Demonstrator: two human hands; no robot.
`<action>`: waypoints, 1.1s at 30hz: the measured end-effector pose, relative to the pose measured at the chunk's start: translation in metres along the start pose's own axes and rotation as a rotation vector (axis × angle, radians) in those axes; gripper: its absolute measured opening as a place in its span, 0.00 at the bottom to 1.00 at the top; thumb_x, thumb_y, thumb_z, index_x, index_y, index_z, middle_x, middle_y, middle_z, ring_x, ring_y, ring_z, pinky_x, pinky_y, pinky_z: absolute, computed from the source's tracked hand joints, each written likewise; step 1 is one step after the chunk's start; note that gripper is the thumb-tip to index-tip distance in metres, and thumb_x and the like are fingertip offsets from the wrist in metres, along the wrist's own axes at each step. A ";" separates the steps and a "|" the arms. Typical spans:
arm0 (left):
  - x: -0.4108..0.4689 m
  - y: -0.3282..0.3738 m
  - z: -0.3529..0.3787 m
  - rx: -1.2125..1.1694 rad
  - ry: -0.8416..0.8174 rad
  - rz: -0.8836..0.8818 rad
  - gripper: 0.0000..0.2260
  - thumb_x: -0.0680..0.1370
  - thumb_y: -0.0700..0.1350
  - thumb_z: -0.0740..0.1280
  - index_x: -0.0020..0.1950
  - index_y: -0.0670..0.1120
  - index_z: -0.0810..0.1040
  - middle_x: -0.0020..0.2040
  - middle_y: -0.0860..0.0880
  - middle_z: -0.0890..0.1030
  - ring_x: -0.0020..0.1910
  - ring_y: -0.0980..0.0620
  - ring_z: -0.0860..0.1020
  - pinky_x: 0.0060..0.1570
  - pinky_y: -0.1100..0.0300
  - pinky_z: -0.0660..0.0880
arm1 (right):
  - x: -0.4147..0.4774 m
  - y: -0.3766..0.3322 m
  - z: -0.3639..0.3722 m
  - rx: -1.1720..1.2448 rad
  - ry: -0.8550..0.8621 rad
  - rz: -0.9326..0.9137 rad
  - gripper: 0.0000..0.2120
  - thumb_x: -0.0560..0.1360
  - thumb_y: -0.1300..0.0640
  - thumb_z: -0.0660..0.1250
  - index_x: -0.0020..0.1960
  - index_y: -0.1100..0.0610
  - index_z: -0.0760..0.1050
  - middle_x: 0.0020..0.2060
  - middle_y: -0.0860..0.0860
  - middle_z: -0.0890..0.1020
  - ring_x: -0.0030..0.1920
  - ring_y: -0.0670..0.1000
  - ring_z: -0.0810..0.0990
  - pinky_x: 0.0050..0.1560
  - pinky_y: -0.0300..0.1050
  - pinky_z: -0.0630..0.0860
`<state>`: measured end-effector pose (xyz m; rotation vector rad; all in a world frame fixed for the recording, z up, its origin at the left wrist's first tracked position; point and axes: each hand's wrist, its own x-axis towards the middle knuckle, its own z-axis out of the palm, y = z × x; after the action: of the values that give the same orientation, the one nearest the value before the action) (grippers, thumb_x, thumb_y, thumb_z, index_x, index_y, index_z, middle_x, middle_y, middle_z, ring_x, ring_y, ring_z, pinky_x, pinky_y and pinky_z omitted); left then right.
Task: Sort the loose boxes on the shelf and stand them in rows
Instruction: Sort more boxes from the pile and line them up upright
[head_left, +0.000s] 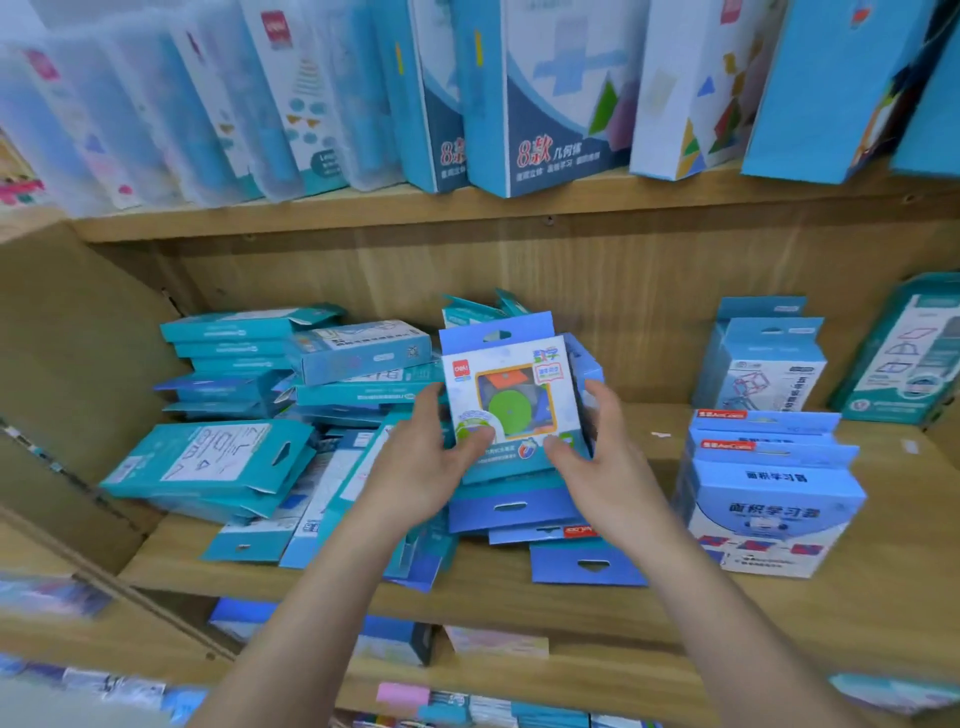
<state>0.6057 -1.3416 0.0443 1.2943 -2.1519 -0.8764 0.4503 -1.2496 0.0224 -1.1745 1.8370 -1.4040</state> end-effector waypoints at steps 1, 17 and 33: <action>0.003 0.001 0.002 -0.071 0.009 -0.030 0.27 0.74 0.54 0.70 0.69 0.54 0.63 0.57 0.55 0.80 0.51 0.50 0.79 0.53 0.49 0.75 | 0.003 0.000 0.003 0.010 0.012 0.002 0.28 0.77 0.54 0.65 0.71 0.44 0.55 0.60 0.43 0.76 0.57 0.46 0.76 0.47 0.39 0.71; -0.047 -0.024 -0.042 -0.274 0.007 0.081 0.17 0.73 0.54 0.68 0.61 0.55 0.74 0.59 0.57 0.80 0.60 0.58 0.76 0.61 0.53 0.72 | 0.007 -0.039 0.008 0.347 0.008 -0.112 0.18 0.73 0.64 0.70 0.60 0.52 0.73 0.44 0.49 0.85 0.40 0.44 0.83 0.40 0.39 0.79; -0.066 -0.053 -0.066 -0.102 0.509 -0.028 0.09 0.70 0.48 0.69 0.50 0.56 0.80 0.54 0.57 0.78 0.51 0.59 0.74 0.52 0.61 0.71 | -0.018 -0.011 0.013 0.783 0.458 0.402 0.10 0.76 0.65 0.60 0.49 0.53 0.76 0.40 0.50 0.83 0.37 0.48 0.82 0.35 0.43 0.77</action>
<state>0.7111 -1.3194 0.0457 1.3273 -1.6740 -0.5773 0.4728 -1.2410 0.0276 -0.0924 1.4164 -1.9609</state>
